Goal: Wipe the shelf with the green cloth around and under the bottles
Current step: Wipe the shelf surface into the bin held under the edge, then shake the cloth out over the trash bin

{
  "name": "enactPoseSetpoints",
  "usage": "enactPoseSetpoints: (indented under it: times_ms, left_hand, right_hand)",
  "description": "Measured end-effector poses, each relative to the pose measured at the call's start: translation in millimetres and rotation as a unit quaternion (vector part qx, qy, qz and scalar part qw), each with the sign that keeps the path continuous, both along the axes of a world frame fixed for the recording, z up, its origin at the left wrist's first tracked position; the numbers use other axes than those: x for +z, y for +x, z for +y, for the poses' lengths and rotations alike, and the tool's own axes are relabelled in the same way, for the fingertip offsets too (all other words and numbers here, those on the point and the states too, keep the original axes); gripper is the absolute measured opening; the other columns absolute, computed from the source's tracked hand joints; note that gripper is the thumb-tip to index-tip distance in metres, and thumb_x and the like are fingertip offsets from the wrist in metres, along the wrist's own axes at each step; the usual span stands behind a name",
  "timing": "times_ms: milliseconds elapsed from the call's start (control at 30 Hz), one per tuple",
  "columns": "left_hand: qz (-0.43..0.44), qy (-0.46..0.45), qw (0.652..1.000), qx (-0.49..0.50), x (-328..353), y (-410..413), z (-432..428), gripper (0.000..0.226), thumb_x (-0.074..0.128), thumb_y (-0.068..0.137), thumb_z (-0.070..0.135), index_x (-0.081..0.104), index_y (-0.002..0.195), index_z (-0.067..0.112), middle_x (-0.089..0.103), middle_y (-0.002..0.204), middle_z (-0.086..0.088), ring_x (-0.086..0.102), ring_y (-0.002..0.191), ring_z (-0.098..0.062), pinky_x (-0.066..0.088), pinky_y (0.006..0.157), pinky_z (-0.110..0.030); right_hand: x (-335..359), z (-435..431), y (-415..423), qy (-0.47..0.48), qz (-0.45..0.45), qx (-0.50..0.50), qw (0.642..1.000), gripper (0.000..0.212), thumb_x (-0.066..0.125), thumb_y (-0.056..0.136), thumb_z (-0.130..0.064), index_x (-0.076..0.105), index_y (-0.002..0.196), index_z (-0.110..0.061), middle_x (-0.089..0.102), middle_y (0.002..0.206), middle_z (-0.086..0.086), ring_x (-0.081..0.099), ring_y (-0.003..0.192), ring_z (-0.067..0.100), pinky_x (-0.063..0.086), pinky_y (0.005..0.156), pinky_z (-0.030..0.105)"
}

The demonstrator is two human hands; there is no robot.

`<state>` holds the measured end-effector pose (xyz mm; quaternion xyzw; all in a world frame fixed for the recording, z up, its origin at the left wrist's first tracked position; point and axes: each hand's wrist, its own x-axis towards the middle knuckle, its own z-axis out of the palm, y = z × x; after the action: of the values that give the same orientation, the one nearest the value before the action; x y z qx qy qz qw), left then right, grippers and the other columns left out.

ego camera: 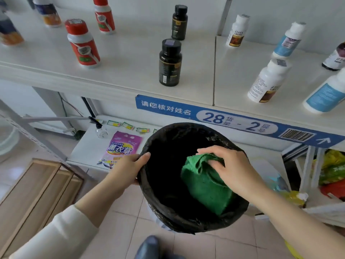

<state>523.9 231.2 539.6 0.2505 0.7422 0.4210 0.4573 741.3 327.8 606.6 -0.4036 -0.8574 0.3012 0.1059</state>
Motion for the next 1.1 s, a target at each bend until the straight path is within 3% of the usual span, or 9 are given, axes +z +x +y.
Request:
enactPoseSetpoints:
  times_ms: [100, 267, 500, 600, 667, 767, 900, 1000, 1100]
  left_hand:
    - [-0.01, -0.008, 0.999, 0.038, -12.2, -5.6, -30.2, 0.023, 0.05, 0.092, 0.033, 0.067, 0.083, 0.02, 0.071, 0.075, 0.003, 0.065, 0.07, -0.012, 0.051, 0.05, -0.023]
    - [-0.005, -0.024, 0.994, 0.106, -24.7, -28.3, -87.3, 0.021, 0.051, 0.091, 0.033, 0.067, 0.081, 0.024, 0.071, 0.083, -0.003, 0.065, 0.072, -0.015, 0.053, 0.054, -0.026]
    - [0.01, -0.046, 0.982, 0.186, -50.8, -92.3, -162.7, 0.032, 0.049, 0.092, 0.036, 0.067, 0.09, 0.009, 0.071, 0.096, -0.018, 0.068, 0.087, -0.03, 0.059, 0.068, -0.036]
    - [0.004, -0.046, 0.976, 0.212, -78.3, -131.6, -192.2, 0.037, 0.049, 0.091, 0.039, 0.066, 0.089, 0.006, 0.071, 0.09, -0.018, 0.069, 0.08, -0.028, 0.058, 0.074, -0.042]
    - [0.018, -0.055, 0.975, 0.214, -97.5, -156.2, -210.1, 0.039, 0.048, 0.091, 0.039, 0.064, 0.084, 0.004, 0.067, 0.08, -0.016, 0.065, 0.072, -0.026, 0.055, 0.069, -0.039]
    - [0.046, -0.075, 0.972, 0.216, -125.5, -187.8, -232.1, 0.045, 0.047, 0.092, 0.039, 0.052, 0.069, 0.001, 0.05, 0.061, -0.009, 0.049, 0.06, -0.021, 0.039, 0.059, -0.034]
    - [0.055, -0.095, 0.97, 0.215, -171.7, -218.1, -248.9, 0.042, 0.047, 0.092, 0.038, 0.042, 0.063, 0.008, 0.039, 0.056, -0.002, 0.038, 0.058, -0.018, 0.029, 0.056, -0.031]
    - [0.047, -0.109, 0.967, 0.225, -216.7, -243.8, -253.9, 0.04, 0.048, 0.092, 0.036, 0.04, 0.062, 0.011, 0.038, 0.054, 0.001, 0.036, 0.054, -0.015, 0.026, 0.049, -0.021]
    - [0.046, -0.122, 0.964, 0.232, -277.1, -269.6, -258.6, 0.039, 0.048, 0.092, 0.034, 0.038, 0.06, 0.014, 0.037, 0.054, 0.002, 0.036, 0.054, -0.013, 0.027, 0.052, -0.023]
  right_hand:
    - [-21.0, -11.6, -15.5, -0.039, 0.0, -0.006, 0.999, 0.031, 0.055, 0.09, -0.014, 0.059, 0.12, -0.021, 0.064, 0.112, -0.009, 0.06, 0.099, 0.004, 0.032, 0.071, -0.007]
    - [-33.0, -27.6, -61.1, -0.113, 0.011, -0.007, 0.994, 0.029, 0.054, 0.09, -0.015, 0.059, 0.119, -0.014, 0.066, 0.117, 0.003, 0.059, 0.114, 0.016, 0.042, 0.097, 0.025]
    - [-57.0, -83.9, -159.3, -0.124, -0.02, 0.068, 0.99, 0.026, 0.052, 0.092, -0.019, 0.061, 0.116, -0.015, 0.068, 0.105, -0.006, 0.059, 0.096, 0.005, 0.039, 0.07, 0.01]
    - [-85.9, -110.0, -201.7, -0.131, -0.056, 0.052, 0.988, 0.02, 0.051, 0.092, -0.021, 0.064, 0.104, -0.01, 0.069, 0.095, -0.002, 0.063, 0.094, 0.015, 0.045, 0.079, 0.025]
    - [-107.1, -133.5, -231.8, -0.142, -0.087, 0.056, 0.984, 0.022, 0.052, 0.091, -0.021, 0.062, 0.1, -0.003, 0.071, 0.098, 0.007, 0.065, 0.097, 0.023, 0.044, 0.078, 0.032]
    - [-132.8, -160.5, -282.8, -0.109, -0.076, 0.062, 0.989, 0.024, 0.055, 0.09, -0.017, 0.063, 0.112, -0.009, 0.071, 0.102, 0.006, 0.064, 0.1, 0.021, 0.037, 0.075, 0.019]
    - [-171.8, -183.1, -332.3, -0.135, -0.117, 0.084, 0.98, 0.026, 0.055, 0.089, -0.014, 0.063, 0.114, -0.012, 0.072, 0.102, 0.011, 0.065, 0.1, 0.026, 0.037, 0.073, 0.017]
    - [-218.0, -183.6, -367.6, -0.165, -0.127, 0.083, 0.975, 0.025, 0.055, 0.089, -0.009, 0.064, 0.111, -0.015, 0.072, 0.103, 0.006, 0.066, 0.099, 0.02, 0.036, 0.067, 0.004]
    - [-281.5, -177.3, -405.5, -0.174, -0.122, 0.07, 0.975, 0.022, 0.054, 0.09, -0.011, 0.062, 0.11, -0.01, 0.071, 0.102, 0.012, 0.064, 0.1, 0.026, 0.031, 0.064, 0.015]
